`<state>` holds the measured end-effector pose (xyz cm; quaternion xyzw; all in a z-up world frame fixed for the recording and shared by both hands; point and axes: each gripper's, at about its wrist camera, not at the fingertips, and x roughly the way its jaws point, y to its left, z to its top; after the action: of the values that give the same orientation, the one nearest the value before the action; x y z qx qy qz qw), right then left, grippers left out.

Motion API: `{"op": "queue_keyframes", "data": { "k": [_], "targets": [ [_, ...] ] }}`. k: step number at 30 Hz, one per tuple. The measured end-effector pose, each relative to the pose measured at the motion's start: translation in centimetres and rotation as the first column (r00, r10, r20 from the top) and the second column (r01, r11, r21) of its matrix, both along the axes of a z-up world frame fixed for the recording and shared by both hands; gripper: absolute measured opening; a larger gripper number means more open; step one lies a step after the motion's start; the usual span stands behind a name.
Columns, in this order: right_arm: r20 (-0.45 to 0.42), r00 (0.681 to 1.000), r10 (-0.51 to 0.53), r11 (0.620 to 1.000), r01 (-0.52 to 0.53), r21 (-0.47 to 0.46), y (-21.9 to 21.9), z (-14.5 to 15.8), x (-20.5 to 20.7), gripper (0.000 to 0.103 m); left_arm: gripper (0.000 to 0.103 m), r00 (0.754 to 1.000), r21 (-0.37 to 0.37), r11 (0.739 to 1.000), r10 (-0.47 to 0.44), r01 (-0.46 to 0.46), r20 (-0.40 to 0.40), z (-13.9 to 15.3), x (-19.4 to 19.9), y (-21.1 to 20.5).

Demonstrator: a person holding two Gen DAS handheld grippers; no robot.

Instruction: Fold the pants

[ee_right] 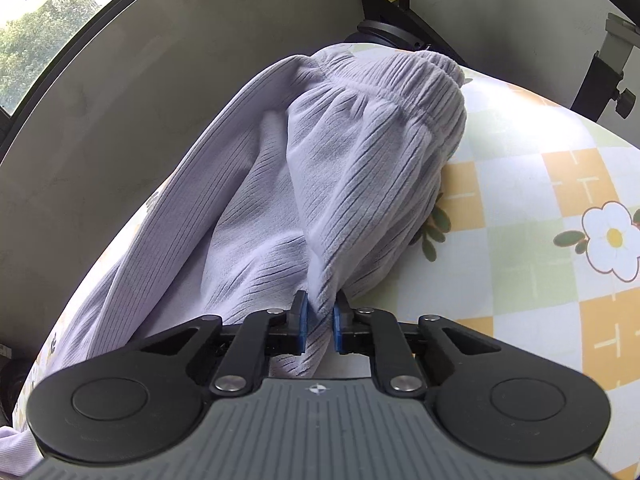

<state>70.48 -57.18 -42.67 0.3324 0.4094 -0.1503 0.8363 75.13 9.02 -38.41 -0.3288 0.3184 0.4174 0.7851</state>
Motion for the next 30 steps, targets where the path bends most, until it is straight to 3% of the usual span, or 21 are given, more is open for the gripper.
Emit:
{"op": "queue_keyframes", "data": {
  "k": [8, 15, 19, 21, 23, 30],
  "targets": [
    [-0.021, 1.0, -0.011, 1.0, 0.01, -0.01, -3.0, 0.1, -3.7, 0.01, 0.007, 0.998, 0.012, 1.0, 0.025, -0.025, -0.049, 1.2, -6.9, -3.0],
    [-0.028, 0.999, -0.017, 1.0, 0.017, 0.015, -5.7, 0.0, -7.2, 0.011, 0.008, 0.994, -0.048, 0.996, 0.074, -0.078, -0.077, 0.8, -10.5, -4.1],
    [-0.023, 0.999, 0.028, 1.0, -0.028, -0.009, -5.4, 1.0, -7.6, 0.022, 0.017, 0.995, -0.069, 0.994, 0.08, -0.084, -0.061, 1.3, -11.1, -4.3],
    [0.005, 1.0, 0.03, 0.999, -0.03, 0.014, -5.0, 1.8, -7.9, 0.032, 0.044, 0.997, -0.068, 0.995, 0.074, -0.076, -0.027, 2.2, -11.4, -4.9],
    [0.03, 0.999, 0.02, 0.999, -0.02, 0.03, -4.6, 2.6, -8.2, 0.034, 0.051, 0.997, -0.042, 0.997, 0.071, -0.071, 0.002, 3.4, -11.8, -5.7],
    [0.13, 0.988, 0.086, 0.996, -0.087, 0.006, -2.3, 5.5, -7.4, 0.034, 0.052, 0.995, 0.037, 0.997, -0.067, 0.065, 0.071, 7.0, -12.2, -7.7]
  ]
}}
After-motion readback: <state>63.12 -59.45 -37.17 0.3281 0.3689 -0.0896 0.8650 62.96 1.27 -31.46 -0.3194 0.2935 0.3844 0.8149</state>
